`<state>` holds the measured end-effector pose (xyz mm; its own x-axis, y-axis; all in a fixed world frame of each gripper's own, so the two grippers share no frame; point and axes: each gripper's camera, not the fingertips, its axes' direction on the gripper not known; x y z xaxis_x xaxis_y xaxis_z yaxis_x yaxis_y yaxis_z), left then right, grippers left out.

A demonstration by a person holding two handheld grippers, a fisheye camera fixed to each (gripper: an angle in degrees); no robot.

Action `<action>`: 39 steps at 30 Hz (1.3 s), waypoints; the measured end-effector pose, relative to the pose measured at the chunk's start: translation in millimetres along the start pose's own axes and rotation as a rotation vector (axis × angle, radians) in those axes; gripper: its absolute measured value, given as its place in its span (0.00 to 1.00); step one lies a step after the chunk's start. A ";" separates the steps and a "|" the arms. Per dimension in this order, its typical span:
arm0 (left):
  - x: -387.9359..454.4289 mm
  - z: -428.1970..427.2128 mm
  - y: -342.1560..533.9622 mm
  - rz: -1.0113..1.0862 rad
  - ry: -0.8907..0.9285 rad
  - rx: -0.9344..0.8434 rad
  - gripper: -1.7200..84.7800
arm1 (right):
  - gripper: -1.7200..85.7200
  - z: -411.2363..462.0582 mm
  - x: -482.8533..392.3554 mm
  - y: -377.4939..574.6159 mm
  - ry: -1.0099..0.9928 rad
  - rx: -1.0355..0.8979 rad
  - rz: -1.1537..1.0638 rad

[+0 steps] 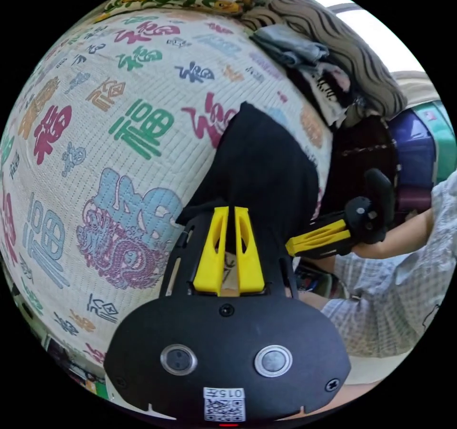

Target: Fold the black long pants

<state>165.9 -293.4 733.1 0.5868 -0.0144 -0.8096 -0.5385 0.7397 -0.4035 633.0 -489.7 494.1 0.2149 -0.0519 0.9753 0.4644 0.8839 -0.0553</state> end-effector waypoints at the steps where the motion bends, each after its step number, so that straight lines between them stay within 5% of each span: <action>1: -3.7 3.2 1.5 -0.003 -0.024 -0.005 0.03 | 0.02 10.0 -1.3 -3.8 0.016 -0.014 -0.005; 8: -11.7 2.7 13.4 -0.039 -0.022 0.019 0.03 | 0.02 6.1 11.7 -15.0 -0.071 -0.064 0.003; 16: -39.6 -22.1 111.9 -0.473 0.325 0.435 0.16 | 0.10 -157.2 77.8 0.4 -0.159 0.110 -0.074; 22: -61.3 32.0 155.7 -0.694 0.574 0.500 0.22 | 0.14 -196.3 172.6 -24.4 -0.323 0.084 0.106; 32: -85.3 56.8 134.1 -0.579 0.647 0.385 0.23 | 0.19 -182.3 205.4 -73.2 -0.669 -0.139 0.113; 39: -94.4 64.2 129.8 -0.502 0.737 0.377 0.22 | 0.18 -193.7 195.9 -94.4 -0.728 -0.228 0.096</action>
<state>79.5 -152.7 784.6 0.1003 -0.7107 -0.6963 -0.0235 0.6980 -0.7157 797.7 -673.3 648.9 -0.3198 0.4088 0.8547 0.6548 0.7474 -0.1124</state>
